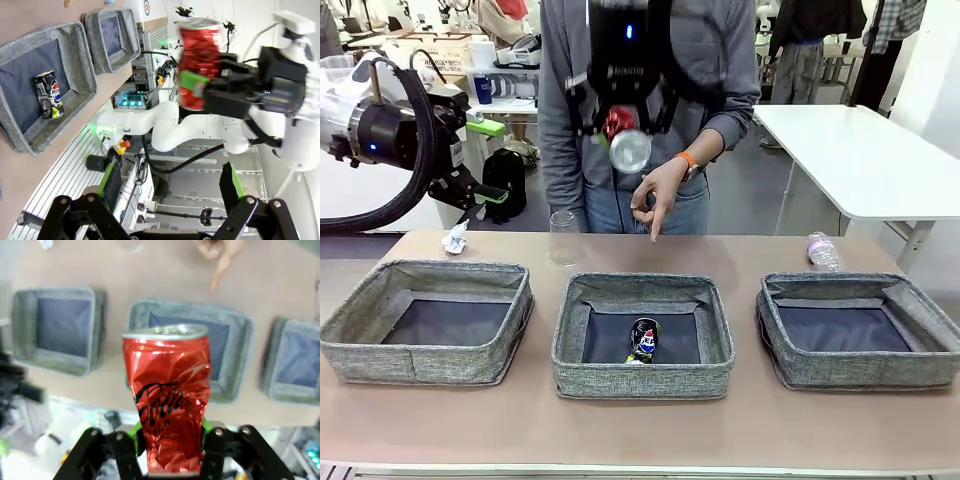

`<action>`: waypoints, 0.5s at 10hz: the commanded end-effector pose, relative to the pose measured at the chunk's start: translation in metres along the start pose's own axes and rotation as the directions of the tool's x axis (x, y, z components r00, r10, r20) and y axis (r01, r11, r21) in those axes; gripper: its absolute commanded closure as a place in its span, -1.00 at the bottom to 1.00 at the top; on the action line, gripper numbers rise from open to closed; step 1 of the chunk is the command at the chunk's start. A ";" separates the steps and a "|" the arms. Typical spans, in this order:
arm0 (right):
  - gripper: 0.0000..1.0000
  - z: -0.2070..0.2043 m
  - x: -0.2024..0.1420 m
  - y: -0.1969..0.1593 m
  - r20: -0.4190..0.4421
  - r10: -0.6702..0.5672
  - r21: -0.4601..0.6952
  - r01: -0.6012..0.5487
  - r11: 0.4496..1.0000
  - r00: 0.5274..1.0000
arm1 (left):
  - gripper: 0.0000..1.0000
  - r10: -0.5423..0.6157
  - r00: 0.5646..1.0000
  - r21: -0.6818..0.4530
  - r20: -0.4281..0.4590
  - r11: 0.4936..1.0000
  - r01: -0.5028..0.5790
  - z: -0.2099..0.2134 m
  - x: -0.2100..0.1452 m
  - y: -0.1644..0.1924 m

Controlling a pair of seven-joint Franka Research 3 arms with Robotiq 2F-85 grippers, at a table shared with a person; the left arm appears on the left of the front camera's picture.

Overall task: Sort the waste into the appropriate baskets.
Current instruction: Place the picked waste into the Fabric basket indicated by the person.

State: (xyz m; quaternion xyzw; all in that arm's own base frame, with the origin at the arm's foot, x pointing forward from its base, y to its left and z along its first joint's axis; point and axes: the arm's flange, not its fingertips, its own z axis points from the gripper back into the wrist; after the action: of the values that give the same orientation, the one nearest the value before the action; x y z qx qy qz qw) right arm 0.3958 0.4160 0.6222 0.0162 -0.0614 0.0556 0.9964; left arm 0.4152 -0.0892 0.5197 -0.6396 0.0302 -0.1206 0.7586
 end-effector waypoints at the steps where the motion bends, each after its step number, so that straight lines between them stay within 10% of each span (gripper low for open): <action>1: 0.42 -0.068 -0.021 -0.027 0.010 -0.002 0.032 0.002 0.999 1.000 | -1.00 -0.012 1.000 0.008 -0.005 1.000 0.012 0.001 -0.002 -0.001; 5: 0.42 -0.164 -0.010 -0.044 -0.056 -0.111 0.132 0.117 0.984 0.992 | -1.00 -0.012 1.000 0.008 -0.005 1.000 0.012 0.001 -0.002 -0.001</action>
State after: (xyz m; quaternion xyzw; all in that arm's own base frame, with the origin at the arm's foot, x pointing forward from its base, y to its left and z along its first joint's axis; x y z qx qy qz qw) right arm 0.4137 0.3874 0.4547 0.0781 -0.0300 0.0052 0.9965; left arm 0.4152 -0.0891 0.5196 -0.6396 0.0302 -0.1204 0.7586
